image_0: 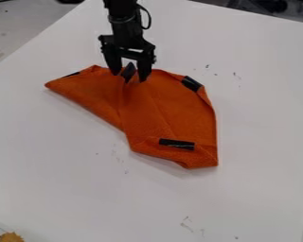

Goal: Unfold the cloth from the top left to the bottom

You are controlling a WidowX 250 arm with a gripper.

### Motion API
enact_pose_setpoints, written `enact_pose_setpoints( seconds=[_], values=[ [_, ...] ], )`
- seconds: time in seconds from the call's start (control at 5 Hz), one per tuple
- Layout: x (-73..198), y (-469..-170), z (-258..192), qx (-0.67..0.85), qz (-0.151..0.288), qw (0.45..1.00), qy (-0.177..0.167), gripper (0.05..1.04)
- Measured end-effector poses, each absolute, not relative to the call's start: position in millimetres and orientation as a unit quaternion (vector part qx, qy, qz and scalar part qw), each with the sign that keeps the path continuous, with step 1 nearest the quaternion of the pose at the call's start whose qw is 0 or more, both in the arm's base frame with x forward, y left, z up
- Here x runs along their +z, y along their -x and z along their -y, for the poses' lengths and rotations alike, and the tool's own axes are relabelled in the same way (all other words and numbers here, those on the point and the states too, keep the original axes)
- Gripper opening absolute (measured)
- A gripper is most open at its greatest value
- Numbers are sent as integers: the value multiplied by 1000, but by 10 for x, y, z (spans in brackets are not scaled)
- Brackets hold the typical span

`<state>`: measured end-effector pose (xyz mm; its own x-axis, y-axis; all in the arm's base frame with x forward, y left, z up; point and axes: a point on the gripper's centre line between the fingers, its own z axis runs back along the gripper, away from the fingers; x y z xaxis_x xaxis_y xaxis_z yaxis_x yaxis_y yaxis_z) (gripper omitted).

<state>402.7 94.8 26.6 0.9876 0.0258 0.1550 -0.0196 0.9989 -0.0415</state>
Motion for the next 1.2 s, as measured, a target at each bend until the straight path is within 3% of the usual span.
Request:
enact_pose_setpoints(
  seconds=[0.2,0.6,0.8,1.0,1.2],
  values=[
    [188,-4046,-976,7,77,997,27,950],
    [254,-4108,-993,-7,82,996,22,365],
    [246,-4109,-998,-4,82,997,15,159],
    [217,-4045,-976,6,82,997,0,75],
    [540,-3895,-1049,49,97,993,-48,67]
  ],
)
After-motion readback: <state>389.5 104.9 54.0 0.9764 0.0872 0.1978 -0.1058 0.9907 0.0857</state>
